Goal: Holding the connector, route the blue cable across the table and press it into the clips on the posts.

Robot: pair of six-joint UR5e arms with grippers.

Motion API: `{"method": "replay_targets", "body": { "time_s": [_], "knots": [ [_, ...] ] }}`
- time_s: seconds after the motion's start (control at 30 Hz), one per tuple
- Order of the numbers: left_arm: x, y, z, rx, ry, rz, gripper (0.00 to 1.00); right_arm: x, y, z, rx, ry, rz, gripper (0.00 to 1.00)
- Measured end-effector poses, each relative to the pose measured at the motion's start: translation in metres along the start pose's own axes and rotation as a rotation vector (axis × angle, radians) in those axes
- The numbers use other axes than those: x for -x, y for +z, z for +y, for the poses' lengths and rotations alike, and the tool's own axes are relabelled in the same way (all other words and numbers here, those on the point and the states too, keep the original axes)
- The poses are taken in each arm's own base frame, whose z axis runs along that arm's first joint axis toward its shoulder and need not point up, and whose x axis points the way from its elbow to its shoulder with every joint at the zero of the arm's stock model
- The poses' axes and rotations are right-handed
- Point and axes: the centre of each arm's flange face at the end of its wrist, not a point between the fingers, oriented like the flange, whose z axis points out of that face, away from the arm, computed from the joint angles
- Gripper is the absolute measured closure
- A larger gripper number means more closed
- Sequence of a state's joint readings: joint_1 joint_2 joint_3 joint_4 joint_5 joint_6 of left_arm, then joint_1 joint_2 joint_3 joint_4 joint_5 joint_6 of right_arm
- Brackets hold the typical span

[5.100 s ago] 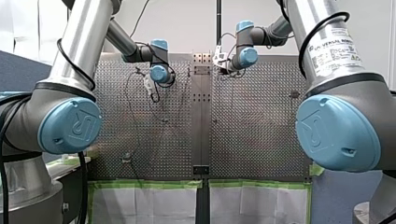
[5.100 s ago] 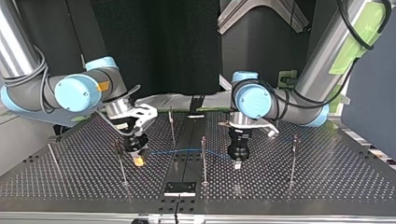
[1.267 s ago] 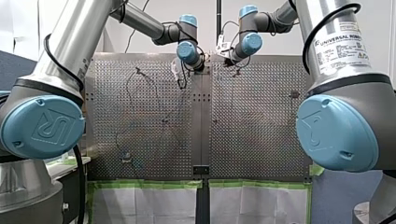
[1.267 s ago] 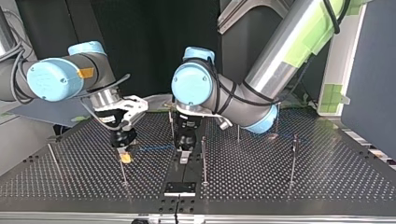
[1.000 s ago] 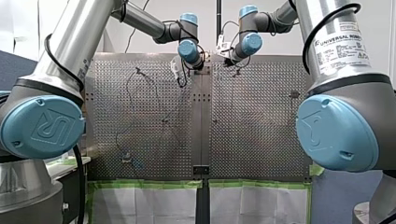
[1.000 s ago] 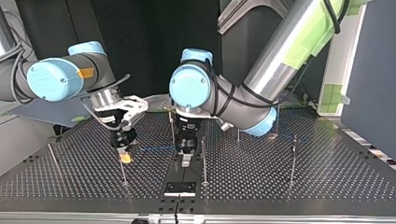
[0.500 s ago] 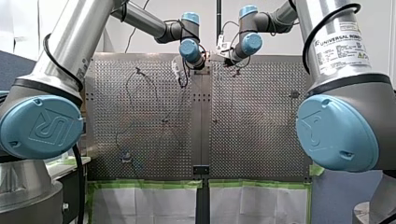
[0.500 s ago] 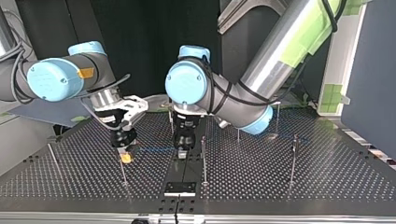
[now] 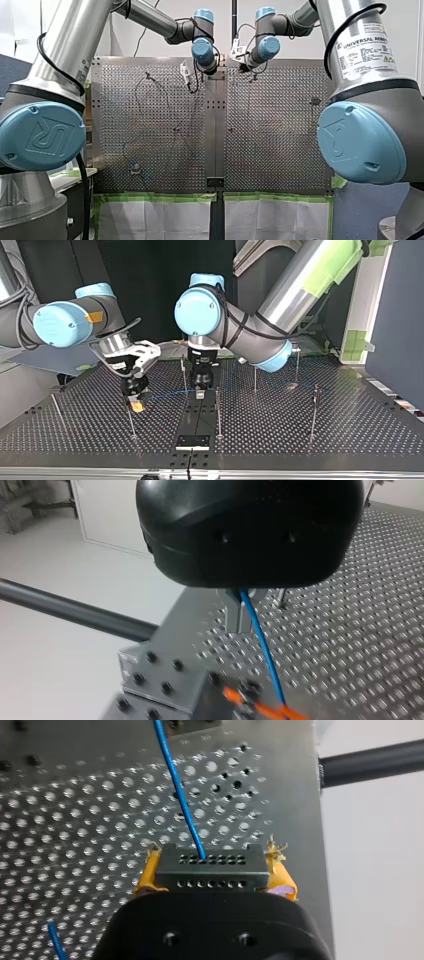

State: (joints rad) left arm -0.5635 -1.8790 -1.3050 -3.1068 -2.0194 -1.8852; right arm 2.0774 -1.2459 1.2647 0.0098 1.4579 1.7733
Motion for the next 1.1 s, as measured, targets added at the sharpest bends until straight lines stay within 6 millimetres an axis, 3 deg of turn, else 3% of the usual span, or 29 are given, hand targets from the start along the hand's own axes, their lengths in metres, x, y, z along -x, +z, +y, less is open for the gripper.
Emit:
{"method": "replay_targets", "body": {
  "time_s": [0.3,0.6,0.8,1.1],
  "knots": [
    [0.013,-0.031,-0.006,-0.053,-0.024,-0.057,1.00,0.024,-0.006,-0.006,-0.007,0.003,-0.048,1.00],
    [-0.009,-0.038,-0.002,-0.079,-0.032,-0.059,1.00,0.043,-0.015,-0.005,-0.002,0.007,-0.088,1.00],
    [-0.046,-0.036,0.003,-0.097,-0.017,-0.026,1.00,0.048,-0.025,0.001,0.013,0.008,-0.102,1.00],
    [-0.117,-0.036,0.011,-0.109,0.014,0.045,1.00,0.077,-0.037,0.011,0.047,0.006,-0.157,1.00]
  ]
}}
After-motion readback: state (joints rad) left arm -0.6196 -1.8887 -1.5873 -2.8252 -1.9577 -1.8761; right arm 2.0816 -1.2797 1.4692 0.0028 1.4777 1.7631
